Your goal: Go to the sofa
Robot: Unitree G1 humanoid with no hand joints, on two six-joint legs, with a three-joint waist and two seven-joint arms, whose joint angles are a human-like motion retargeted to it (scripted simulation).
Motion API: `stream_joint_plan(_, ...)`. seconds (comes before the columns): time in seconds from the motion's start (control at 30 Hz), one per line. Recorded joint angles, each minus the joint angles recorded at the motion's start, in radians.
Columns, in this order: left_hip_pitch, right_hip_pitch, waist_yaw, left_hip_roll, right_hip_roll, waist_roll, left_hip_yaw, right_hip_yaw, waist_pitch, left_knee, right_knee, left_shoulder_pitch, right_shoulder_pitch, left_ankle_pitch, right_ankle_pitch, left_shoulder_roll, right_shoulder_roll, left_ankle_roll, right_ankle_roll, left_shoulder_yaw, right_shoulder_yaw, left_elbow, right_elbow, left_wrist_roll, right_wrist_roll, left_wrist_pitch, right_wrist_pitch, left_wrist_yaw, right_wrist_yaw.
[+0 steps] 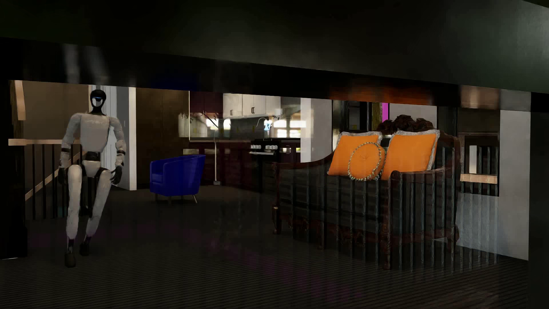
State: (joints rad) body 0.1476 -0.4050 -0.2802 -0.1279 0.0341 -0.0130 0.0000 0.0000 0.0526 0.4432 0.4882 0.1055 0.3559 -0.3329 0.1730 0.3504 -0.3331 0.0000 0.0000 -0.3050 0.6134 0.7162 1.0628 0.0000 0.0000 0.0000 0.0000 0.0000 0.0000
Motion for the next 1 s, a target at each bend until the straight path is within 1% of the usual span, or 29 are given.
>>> stream_joint_plan(0.03,0.043,0.009,-0.001,0.016,-0.002,-0.007,0.000,0.000,0.005,-0.005,-0.073,-0.016,0.018,-0.018,-0.017,0.002,-0.003,0.000,0.000,0.014,0.023,-0.032,-0.016,0.000,0.000,0.000,0.000,0.000,0.000)
stream_joint_plan(0.07,0.093,0.009,0.007,0.031,0.004,-0.015,0.000,0.000,0.010,-0.019,-0.166,-0.021,0.028,-0.033,-0.295,0.003,-0.006,0.000,0.000,0.024,0.040,-0.062,-0.029,0.000,0.000,0.000,0.000,0.000,0.000)
stream_joint_plan(0.1,0.145,-0.004,0.020,0.045,0.015,-0.020,0.000,0.000,0.011,-0.034,-0.186,-0.014,0.029,-0.041,-0.362,0.001,-0.008,0.000,0.000,0.033,0.047,-0.089,-0.034,0.000,0.000,0.000,0.000,0.000,0.000)
stream_joint_plan(0.13,0.184,-0.028,0.032,0.055,0.028,-0.021,0.000,0.000,0.000,-0.043,-0.084,0.008,0.021,-0.039,-0.138,-0.007,-0.010,0.000,0.000,0.045,0.043,-0.107,-0.030,0.000,0.000,0.000,0.000,0.000,0.000)
stream_joint_plan(0.17,0.208,-0.054,0.035,0.067,0.043,-0.012,0.000,0.000,-0.021,-0.043,-0.048,0.044,0.006,-0.022,-0.006,-0.021,-0.014,0.000,0.000,0.054,0.026,-0.110,-0.017,0.000,0.000,0.000,0.000,0.000,0.000)
stream_joint_plan(0.2,0.217,-0.074,0.030,0.087,0.061,0.014,0.000,0.000,-0.045,-0.029,-0.010,0.083,-0.015,0.014,0.074,-0.044,-0.021,0.000,0.000,0.051,0.006,-0.085,0.007,0.000,0.000,0.000,0.000,0.000,0.000)
stream_joint_plan(0.23,0.218,-0.078,0.021,0.112,0.078,0.056,0.000,0.000,-0.059,0.006,0.032,0.117,-0.045,0.076,0.107,-0.076,-0.032,0.000,0.000,0.024,-0.015,-0.021,0.040,0.000,0.000,0.000,0.000,0.000,0.000)
stream_joint_plan(0.27,0.207,-0.053,0.012,0.134,0.089,0.102,0.000,0.000,-0.059,0.072,0.070,0.139,-0.081,0.167,0.086,-0.107,-0.047,0.000,0.000,-0.037,-0.034,0.077,0.071,0.000,0.000,0.000,0.000,0.000,0.000)
stream_joint_plan(0.3,0.164,-0.008,0.006,0.153,0.095,0.139,0.000,0.000,-0.050,0.170,0.091,0.148,-0.122,0.285,0.046,-0.126,-0.059,0.000,0.000,-0.143,-0.056,0.178,0.088,0.000,0.000,0.000,0.000,0.000,0.000)
stream_joint_plan(0.33,0.080,0.039,0.007,0.170,0.102,0.159,0.000,0.000,-0.037,0.302,0.094,0.147,-0.163,0.420,0.001,-0.126,-0.066,0.000,0.000,-0.280,-0.097,0.243,0.080,0.000,0.000,0.000,0.000,0.000,0.000)
stream_joint_plan(0.37,-0.034,0.082,0.027,0.190,0.129,0.173,0.000,0.000,-0.013,0.460,0.080,0.139,-0.210,0.544,-0.046,-0.118,-0.075,0.000,0.000,-0.364,-0.094,0.281,0.058,0.000,0.000,0.000,0.000,0.000,0.000)
stream_joint_plan(0.4,-0.151,0.119,0.063,0.195,0.144,0.173,0.000,0.000,0.004,0.629,0.078,0.148,-0.244,0.582,-0.099,-0.102,-0.084,0.000,0.000,-0.407,-0.094,0.287,0.016,0.000,0.000,0.000,0.000,0.000,0.000)
stream_joint_plan(0.43,-0.257,0.163,0.105,0.189,0.149,0.166,0.000,0.000,0.020,0.787,0.078,0.166,-0.270,0.507,-0.153,-0.090,-0.096,0.000,0.000,-0.394,-0.097,0.289,-0.032,0.000,0.000,0.000,0.000,0.000,0.000)
stream_joint_plan(0.47,-0.349,0.220,0.150,0.175,0.147,0.157,0.000,0.000,0.037,0.898,0.070,0.189,-0.296,0.384,-0.205,-0.081,-0.108,0.000,0.000,-0.343,-0.108,0.291,-0.081,0.000,0.000,0.000,0.000,0.000,0.000)
stream_joint_plan(0.5,-0.422,0.286,0.192,0.155,0.128,0.144,0.000,0.000,0.050,0.940,0.064,0.221,-0.312,0.286,-0.253,-0.067,-0.117,0.000,0.000,-0.313,-0.151,0.277,-0.134,0.000,0.000,0.000,0.000,0.000,0.000)
stream_joint_plan(0.53,-0.492,0.347,0.240,0.147,0.118,0.137,0.000,0.000,0.061,0.916,0.049,0.244,-0.333,0.242,-0.297,-0.058,-0.127,0.000,0.000,-0.252,-0.185,0.265,-0.179,0.000,0.000,0.000,0.000,0.000,0.000)
stream_joint_plan(0.57,-0.555,0.397,0.289,0.146,0.106,0.131,0.000,0.000,0.062,0.822,0.036,0.263,-0.353,0.250,-0.337,-0.052,-0.135,0.000,0.000,-0.193,-0.230,0.244,-0.220,0.000,0.000,0.000,0.000,0.000,0.000)
stream_joint_plan(0.6,-0.602,0.440,0.338,0.149,0.091,0.121,0.000,0.000,0.057,0.667,0.022,0.279,-0.372,0.291,-0.376,-0.046,-0.138,0.000,0.000,-0.147,-0.284,0.220,-0.258,0.000,0.000,0.000,0.000,0.000,0.000)
stream_joint_plan(0.67,-0.630,0.525,0.423,0.161,0.061,0.098,0.000,0.000,0.044,0.280,-0.006,0.298,-0.408,0.369,-0.455,-0.038,-0.133,0.000,0.000,-0.099,-0.377,0.191,-0.330,0.000,0.000,0.000,0.000,0.000,0.000)
stream_joint_plan(0.7,-0.614,0.571,0.456,0.174,0.054,0.093,0.000,0.000,0.039,0.108,-0.018,0.304,-0.428,0.349,-0.500,-0.038,-0.128,0.000,0.000,-0.088,-0.399,0.194,-0.363,0.000,0.000,0.000,0.000,0.000,0.000)
stream_joint_plan(0.73,-0.594,0.615,0.482,0.192,0.049,0.091,0.000,0.000,0.033,-0.003,-0.024,0.308,-0.446,0.256,-0.547,-0.045,-0.124,0.000,0.000,-0.081,-0.403,0.212,-0.396,0.000,0.000,0.000,0.000,0.000,0.000)
stream_joint_plan(0.77,-0.582,0.652,0.502,0.208,0.041,0.090,0.000,0.000,0.023,-0.012,-0.023,0.309,-0.462,0.143,-0.583,-0.057,-0.119,0.000,0.000,-0.078,-0.399,0.241,-0.426,0.000,0.000,0.000,0.000,0.000,0.000)
stream_joint_plan(0.8,-0.585,0.677,0.516,0.219,0.028,0.085,0.000,0.000,0.007,0.006,-0.013,0.309,-0.472,0.100,-0.594,-0.072,-0.112,0.000,0.000,-0.085,-0.391,0.276,-0.454,0.000,0.000,0.000,0.000,0.000,0.000)
stream_joint_plan(0.83,-0.604,0.688,0.524,0.222,0.012,0.074,0.000,0.000,-0.018,0.026,0.006,0.308,-0.466,0.141,-0.568,-0.086,-0.103,0.000,0.000,-0.102,-0.381,0.313,-0.481,0.000,0.000,0.000,0.000,0.000,0.000)
stream_joint_plan(0.87,-0.634,0.685,0.520,0.214,-0.004,0.053,0.000,0.000,-0.050,0.051,0.032,0.308,-0.442,0.263,-0.500,-0.098,-0.092,0.000,0.000,-0.120,-0.369,0.350,-0.504,0.000,0.000,0.000,0.000,0.000,0.000)
stream_joint_plan(0.9,-0.661,0.683,0.499,0.193,-0.021,0.022,0.000,0.000,-0.079,0.085,0.067,0.307,-0.399,0.398,-0.391,-0.102,-0.072,0.000,0.000,-0.147,-0.359,0.384,-0.511,0.000,0.000,0.000,0.000,0.000,0.000)
stream_joint_plan(0.93,-0.665,0.683,0.465,0.155,-0.036,-0.013,0.000,0.000,-0.095,0.121,0.125,0.300,-0.343,0.471,-0.239,-0.095,-0.047,0.000,0.000,-0.182,-0.349,0.411,-0.490,0.000,0.000,0.000,0.000,0.000,0.000)
stream_joint_plan(0.97,-0.635,0.664,0.431,0.110,-0.050,-0.042,0.000,0.000,-0.098,0.141,0.216,0.287,-0.288,0.472,-0.055,-0.081,-0.025,0.000,0.000,-0.203,-0.327,0.419,-0.442,0.000,0.000,0.000,0.000,0.000,0.000)
stream_joint_plan(1.0,-0.579,0.604,0.408,0.067,-0.067,-0.067,0.000,0.000,-0.097,0.133,0.339,0.273,-0.245,0.427,0.114,-0.066,-0.011,0.000,0.000,-0.198,-0.277,0.405,-0.379,0.000,0.000,0.000,0.000,0.000,0.000)
